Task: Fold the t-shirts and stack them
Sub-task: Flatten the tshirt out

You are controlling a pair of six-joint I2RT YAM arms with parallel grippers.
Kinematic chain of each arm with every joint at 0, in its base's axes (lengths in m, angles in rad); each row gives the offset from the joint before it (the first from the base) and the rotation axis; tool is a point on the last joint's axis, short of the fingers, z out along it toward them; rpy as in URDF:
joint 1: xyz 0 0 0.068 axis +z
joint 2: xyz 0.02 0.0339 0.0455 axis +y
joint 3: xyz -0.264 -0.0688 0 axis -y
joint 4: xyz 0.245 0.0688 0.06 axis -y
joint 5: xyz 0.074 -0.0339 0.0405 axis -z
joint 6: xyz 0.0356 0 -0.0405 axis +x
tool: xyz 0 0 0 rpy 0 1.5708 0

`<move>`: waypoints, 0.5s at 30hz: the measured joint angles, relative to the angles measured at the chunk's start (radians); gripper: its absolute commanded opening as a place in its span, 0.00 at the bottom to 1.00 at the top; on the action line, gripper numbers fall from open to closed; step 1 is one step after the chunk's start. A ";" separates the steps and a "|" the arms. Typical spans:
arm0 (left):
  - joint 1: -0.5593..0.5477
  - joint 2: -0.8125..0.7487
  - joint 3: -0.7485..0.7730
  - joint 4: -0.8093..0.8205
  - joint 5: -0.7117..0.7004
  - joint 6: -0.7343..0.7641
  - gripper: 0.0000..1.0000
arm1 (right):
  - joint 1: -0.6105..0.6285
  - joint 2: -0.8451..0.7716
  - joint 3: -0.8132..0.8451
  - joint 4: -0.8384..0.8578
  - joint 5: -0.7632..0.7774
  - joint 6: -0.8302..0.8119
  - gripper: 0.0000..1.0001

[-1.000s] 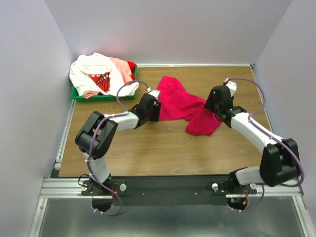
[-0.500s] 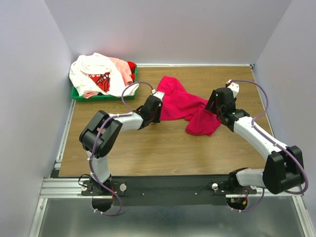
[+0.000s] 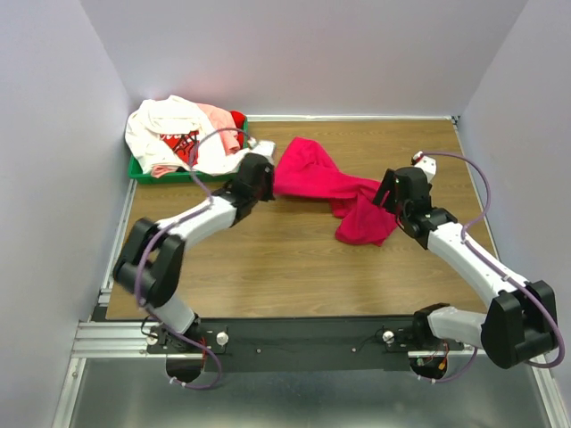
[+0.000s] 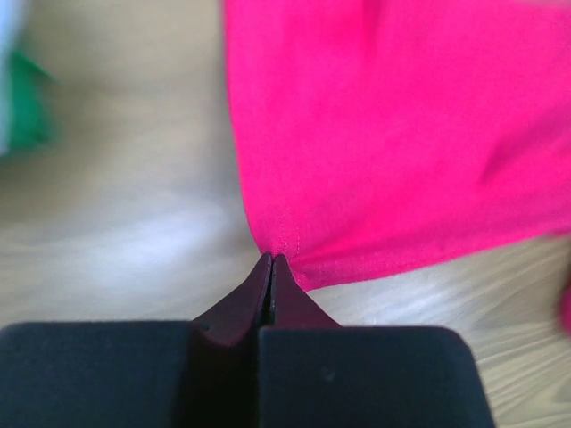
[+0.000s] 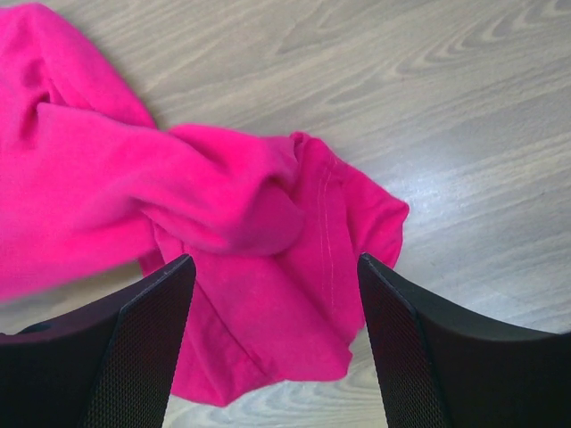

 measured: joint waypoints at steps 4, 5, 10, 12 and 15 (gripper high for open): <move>0.082 -0.241 -0.005 0.007 -0.006 -0.003 0.00 | 0.000 -0.019 -0.040 0.003 -0.036 0.000 0.80; 0.108 -0.331 -0.008 0.021 -0.013 -0.005 0.00 | 0.000 -0.019 -0.048 0.003 -0.047 0.000 0.80; 0.138 -0.500 -0.045 0.059 -0.032 -0.005 0.00 | 0.000 0.005 -0.072 0.003 -0.122 0.003 0.80; 0.143 -0.505 -0.064 0.052 -0.042 -0.005 0.00 | 0.000 0.027 -0.075 0.003 -0.146 0.005 0.80; 0.148 -0.488 -0.085 0.015 -0.050 -0.005 0.00 | 0.000 0.042 -0.089 0.003 -0.172 0.014 0.80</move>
